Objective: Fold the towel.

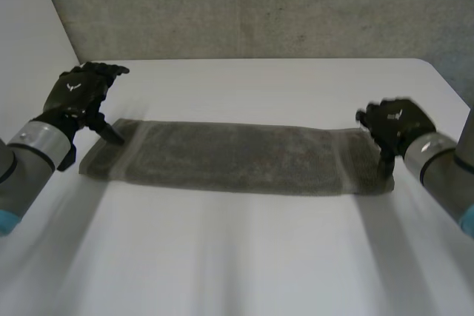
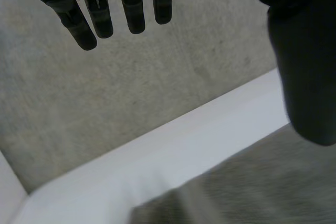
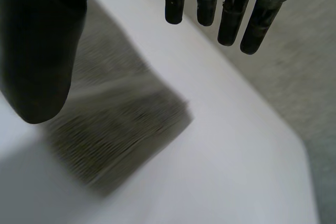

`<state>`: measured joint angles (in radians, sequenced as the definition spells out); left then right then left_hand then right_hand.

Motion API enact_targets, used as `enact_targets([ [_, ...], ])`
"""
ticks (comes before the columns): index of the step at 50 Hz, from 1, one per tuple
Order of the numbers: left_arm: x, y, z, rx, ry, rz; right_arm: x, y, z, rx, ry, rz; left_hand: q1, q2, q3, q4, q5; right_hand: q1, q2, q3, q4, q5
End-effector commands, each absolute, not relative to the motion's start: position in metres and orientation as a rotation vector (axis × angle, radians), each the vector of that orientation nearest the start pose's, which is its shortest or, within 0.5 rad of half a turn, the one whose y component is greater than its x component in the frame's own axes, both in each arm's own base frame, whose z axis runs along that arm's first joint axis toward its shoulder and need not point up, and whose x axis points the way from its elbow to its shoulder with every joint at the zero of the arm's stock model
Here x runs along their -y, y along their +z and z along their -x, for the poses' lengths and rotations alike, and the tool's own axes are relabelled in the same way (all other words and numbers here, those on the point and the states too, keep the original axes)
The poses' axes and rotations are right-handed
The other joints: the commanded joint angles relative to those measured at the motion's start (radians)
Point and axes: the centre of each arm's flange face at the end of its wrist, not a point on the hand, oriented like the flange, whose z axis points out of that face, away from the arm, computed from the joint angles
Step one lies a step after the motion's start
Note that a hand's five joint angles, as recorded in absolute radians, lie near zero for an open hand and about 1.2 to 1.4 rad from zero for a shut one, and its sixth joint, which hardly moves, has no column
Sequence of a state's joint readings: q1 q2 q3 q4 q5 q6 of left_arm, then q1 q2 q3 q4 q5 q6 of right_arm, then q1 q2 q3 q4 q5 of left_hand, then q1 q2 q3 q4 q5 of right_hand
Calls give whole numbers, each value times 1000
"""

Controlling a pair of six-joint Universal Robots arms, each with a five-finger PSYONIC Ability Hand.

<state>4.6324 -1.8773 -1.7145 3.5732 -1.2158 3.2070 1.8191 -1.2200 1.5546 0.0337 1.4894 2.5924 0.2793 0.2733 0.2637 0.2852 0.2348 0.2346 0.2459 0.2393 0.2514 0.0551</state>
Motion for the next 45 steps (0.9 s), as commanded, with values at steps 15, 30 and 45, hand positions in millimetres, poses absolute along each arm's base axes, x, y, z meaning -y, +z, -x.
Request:
enact_targets([
  [15, 305, 187, 202, -2526, -2352, -555, 334, 119, -189, -2574, -1753, 1091, -72, -66, -56, -78, -202, 1162, 1150, 1157, 1145, 1167],
  [30, 302, 188, 202, -2529, -2353, -551, 381, 227, -76, -2700, -2172, 1120, -78, -72, -62, -83, -208, 1162, 1150, 1157, 1145, 1167],
  [45, 305, 191, 205, -2508, -2378, -567, 247, 225, -369, -1587, -2110, 1613, -83, -77, -68, -89, -213, 1162, 1150, 1157, 1145, 1167],
])
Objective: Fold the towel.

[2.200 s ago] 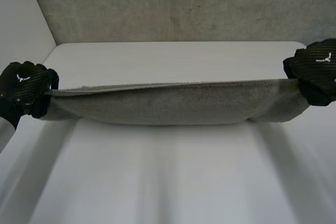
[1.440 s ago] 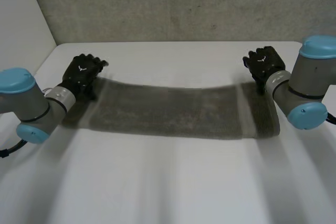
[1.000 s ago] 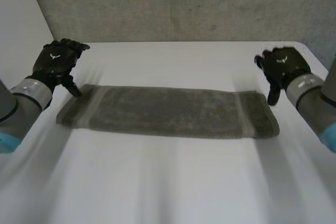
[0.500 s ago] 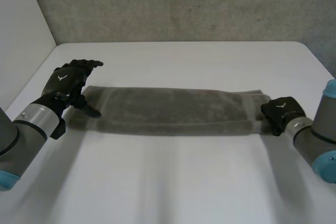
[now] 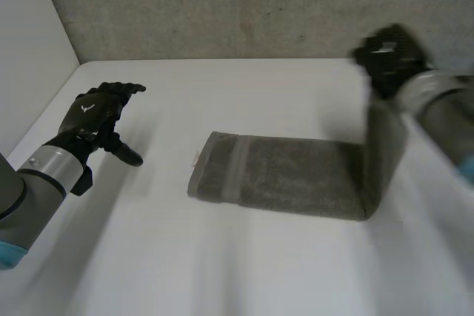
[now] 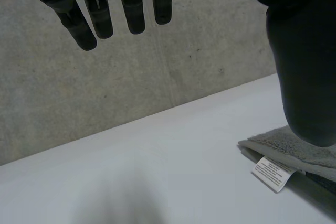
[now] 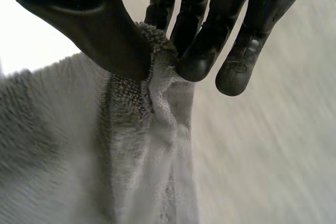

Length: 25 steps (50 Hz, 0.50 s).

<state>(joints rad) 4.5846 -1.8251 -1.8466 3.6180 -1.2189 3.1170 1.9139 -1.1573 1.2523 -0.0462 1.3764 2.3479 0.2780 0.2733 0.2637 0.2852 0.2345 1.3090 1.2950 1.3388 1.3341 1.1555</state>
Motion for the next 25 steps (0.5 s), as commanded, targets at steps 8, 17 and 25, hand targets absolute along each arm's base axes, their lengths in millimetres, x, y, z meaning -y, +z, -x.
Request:
enact_targets([
  [8, 304, 191, 222, -2512, -2401, -641, 222, 156, -385, -1696, -1877, 1705, -79, -74, -65, -86, -210, -1029, -1015, -1059, -1054, -1050],
  [17, 297, 193, 246, -2511, -2443, -746, 241, 196, -337, -1984, -1934, 1396, -73, -69, -59, -81, -204, -1134, -1120, -1164, -1160, -1155],
  [25, 288, 190, 280, -2517, -2470, -844, 244, 176, -272, -2236, -1767, 1200, -67, -63, -53, -75, -198, -1134, -1120, -1164, -1160, -1155],
])
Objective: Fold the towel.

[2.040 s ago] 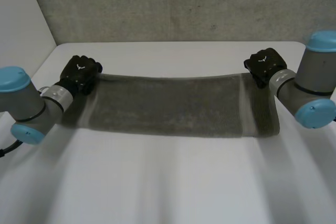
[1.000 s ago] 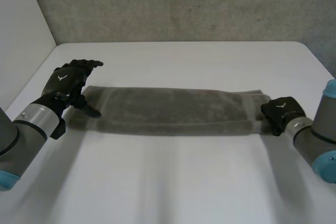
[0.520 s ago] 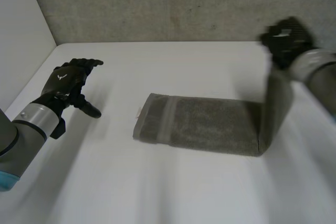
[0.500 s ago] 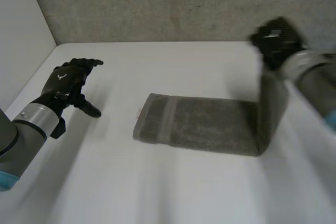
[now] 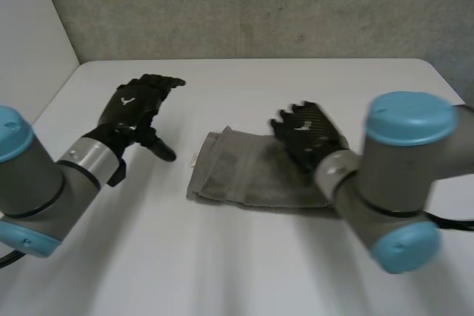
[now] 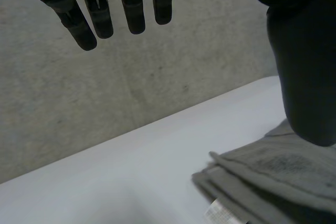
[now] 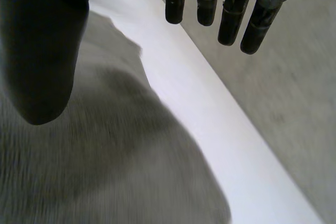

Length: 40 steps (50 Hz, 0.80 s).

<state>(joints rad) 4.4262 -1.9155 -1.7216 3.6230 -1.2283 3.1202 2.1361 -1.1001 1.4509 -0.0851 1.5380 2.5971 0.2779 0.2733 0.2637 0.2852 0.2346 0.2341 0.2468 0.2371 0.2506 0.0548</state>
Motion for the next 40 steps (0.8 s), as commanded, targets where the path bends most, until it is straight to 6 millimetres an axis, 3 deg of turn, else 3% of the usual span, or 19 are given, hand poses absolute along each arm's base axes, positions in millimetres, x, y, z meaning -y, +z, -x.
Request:
enact_targets([
  [1, 286, 188, 286, -2521, -2470, -856, 240, 166, -266, -2266, -1723, 1207, -67, -63, -53, -75, -199, -60, -72, -63, -76, -55],
  [4, 283, 182, 296, -2536, -2457, -879, 239, 149, -250, -2334, -1671, 1180, -64, -60, -50, -72, -196, -60, -72, -63, -76, -55],
  [9, 279, 176, 305, -2552, -2448, -908, 247, 135, -234, -2380, -1686, 1133, -64, -60, -50, -72, -196, 224, 211, 221, 207, 228],
  [11, 279, 176, 306, -2551, -2451, -912, 252, 127, -233, -2391, -1688, 1127, -64, -60, -50, -72, -196, 708, 695, 705, 692, 713],
  [12, 279, 177, 306, -2549, -2453, -912, 252, 127, -233, -2391, -1688, 1127, -67, -63, -53, -75, -199, 711, 698, 708, 695, 716],
  [13, 279, 177, 306, -2549, -2453, -912, 255, 122, -230, -2409, -1675, 1125, -67, -63, -53, -75, -199, 1019, 1006, 1016, 1003, 1024],
  [15, 279, 177, 306, -2547, -2455, -910, 259, 121, -226, -2427, -1677, 1115, -67, -63, -53, -75, -199, 1161, 1148, 1158, 1144, 1166],
  [17, 279, 179, 306, -2543, -2461, -908, 263, 123, -222, -2442, -1685, 1106, -67, -63, -53, -75, -199, 1162, 1149, 1159, 1146, 1167],
  [22, 280, 184, 303, -2531, -2470, -893, 268, 150, -213, -2419, -1798, 1149, -70, -66, -56, -78, -201, 1162, 1149, 1159, 1146, 1167],
  [24, 280, 191, 301, -2511, -2494, -886, 277, 174, -205, -2402, -1901, 1198, -73, -69, -59, -81, -204, 1162, 1149, 1159, 1146, 1167],
  [28, 281, 201, 299, -2481, -2529, -870, 288, 193, -209, -2331, -1985, 1279, -70, -66, -56, -78, -201, 1162, 1149, 1159, 1146, 1167],
  [30, 281, 205, 299, -2469, -2547, -864, 287, 203, -220, -2253, -2007, 1323, -70, -66, -56, -78, -201, 1162, 1149, 1159, 1146, 1167],
  [32, 283, 208, 299, -2456, -2561, -857, 269, 222, -262, -2007, -2028, 1426, -70, -66, -56, -78, -201, 1162, 1149, 1159, 1146, 1167],
  [33, 284, 210, 298, -2446, -2571, -846, 269, 222, -262, -2006, -2028, 1426, -70, -66, -56, -78, -201, 1162, 1149, 1159, 1146, 1167],
  [34, 285, 213, 298, -2430, -2582, -829, 258, 226, -285, -1889, -2014, 1476, -70, -66, -56, -78, -201, 1162, 1149, 1159, 1146, 1167],
  [35, 287, 215, 298, -2421, -2589, -813, 245, 222, -309, -1791, -1966, 1524, -70, -66, -56, -78, -201, 1162, 1149, 1159, 1146, 1167],
  [36, 287, 215, 298, -2421, -2589, -812, 245, 222, -310, -1790, -1966, 1524, -70, -66, -56, -78, -201, 1162, 1149, 1159, 1146, 1167],
  [39, 290, 222, 296, -2396, -2610, -754, 204, 200, -359, -1626, -1812, 1636, -70, -66, -56, -78, -201, 1162, 1149, 1159, 1146, 1167],
  [40, 290, 222, 296, -2396, -2610, -754, 204, 200, -359, -1625, -1812, 1636, -70, -66, -56, -78, -201, 1162, 1149, 1159, 1146, 1167],
])
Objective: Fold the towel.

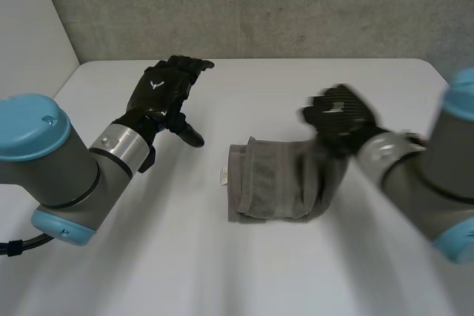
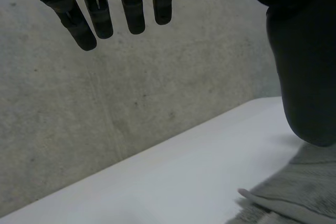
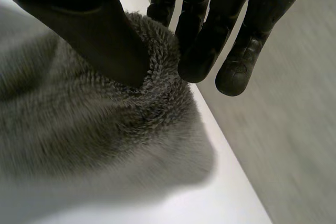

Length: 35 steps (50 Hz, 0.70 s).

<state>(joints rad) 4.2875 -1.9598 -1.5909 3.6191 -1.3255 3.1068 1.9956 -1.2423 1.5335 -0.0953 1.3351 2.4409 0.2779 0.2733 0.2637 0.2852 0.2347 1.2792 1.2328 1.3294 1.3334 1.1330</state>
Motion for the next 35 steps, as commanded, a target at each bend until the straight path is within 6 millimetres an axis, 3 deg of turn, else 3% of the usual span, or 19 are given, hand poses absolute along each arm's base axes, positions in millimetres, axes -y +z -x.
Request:
enact_targets([
  [1, 292, 227, 294, -2393, -2628, -691, 192, 195, -367, -1607, -1766, 1662, -67, -63, -53, -75, -199, 117, 163, 67, 63, 89],
  [2, 292, 229, 293, -2402, -2639, -643, 181, 188, -372, -1602, -1719, 1687, -67, -63, -53, -75, -199, -39, 8, -89, -93, -67],
  [3, 292, 229, 293, -2402, -2639, -643, 176, 184, -374, -1612, -1686, 1690, -67, -63, -53, -75, -199, -532, -485, -582, -586, -560],
  [4, 293, 230, 293, -2416, -2650, -609, 176, 184, -374, -1612, -1686, 1690, -67, -63, -53, -75, -199, -537, -490, -587, -591, -565],
  [5, 293, 230, 293, -2416, -2650, -608, 175, 183, -373, -1641, -1672, 1667, -67, -63, -53, -75, -199, -970, -923, -1020, -1024, -998],
  [6, 293, 232, 293, -2426, -2661, -586, 178, 184, -371, -1692, -1672, 1614, -67, -63, -53, -75, -199, -1093, -1047, -1143, -1147, -1122],
  [10, 291, 235, 298, -2430, -2677, -594, 198, 203, -357, -1884, -1736, 1346, -67, -63, -53, -75, -199, -1105, -1058, -1155, -1159, -1133],
  [11, 291, 235, 298, -2430, -2677, -594, 198, 203, -357, -1884, -1736, 1345, -67, -63, -53, -75, -199, -1105, -1058, -1155, -1159, -1133],
  [13, 288, 234, 303, -2433, -2679, -620, 220, 222, -332, -1996, -1814, 1160, -64, -60, -50, -72, -196, -1105, -1058, -1155, -1159, -1133],
  [17, 281, 231, 313, -2452, -2678, -666, 231, 225, -316, -2052, -1820, 1068, -59, -54, -44, -66, -190, -1105, -1058, -1155, -1159, -1133],
  [20, 266, 205, 330, -2568, -2576, -760, 236, 214, -308, -2094, -1768, 1046, -50, -45, -36, -57, -181, -1105, -1058, -1155, -1159, -1133],
  [24, 251, 183, 338, -2676, -2450, -828, 237, 202, -306, -2125, -1726, 1053, -50, -45, -36, -57, -181, -1105, -1058, -1155, -1159, -1133],
  [25, 245, 171, 341, -2728, -2373, -849, 240, 189, -305, -2156, -1688, 1060, -47, -42, -33, -54, -178, -1105, -1058, -1155, -1159, -1133],
  [26, 245, 171, 341, -2729, -2372, -849, 243, 174, -306, -2185, -1641, 1074, -47, -42, -33, -54, -178, -1105, -1058, -1155, -1159, -1133],
  [27, 240, 158, 343, -2770, -2297, -865, 243, 174, -306, -2185, -1641, 1074, -44, -39, -30, -51, -175, -1105, -1058, -1155, -1159, -1133],
  [28, 237, 145, 344, -2796, -2221, -878, 246, 160, -306, -2220, -1594, 1081, -44, -39, -30, -51, -175, -1105, -1058, -1155, -1159, -1133],
  [32, 235, 126, 345, -2785, -2103, -905, 252, 137, -307, -2273, -1536, 1094, -44, -39, -30, -51, -175, -1105, -1058, -1155, -1159, -1133],
  [35, 236, 116, 345, -2725, -2027, -943, 255, 136, -306, -2282, -1538, 1089, -44, -39, -30, -51, -175, -1105, -1058, -1155, -1159, -1133],
])
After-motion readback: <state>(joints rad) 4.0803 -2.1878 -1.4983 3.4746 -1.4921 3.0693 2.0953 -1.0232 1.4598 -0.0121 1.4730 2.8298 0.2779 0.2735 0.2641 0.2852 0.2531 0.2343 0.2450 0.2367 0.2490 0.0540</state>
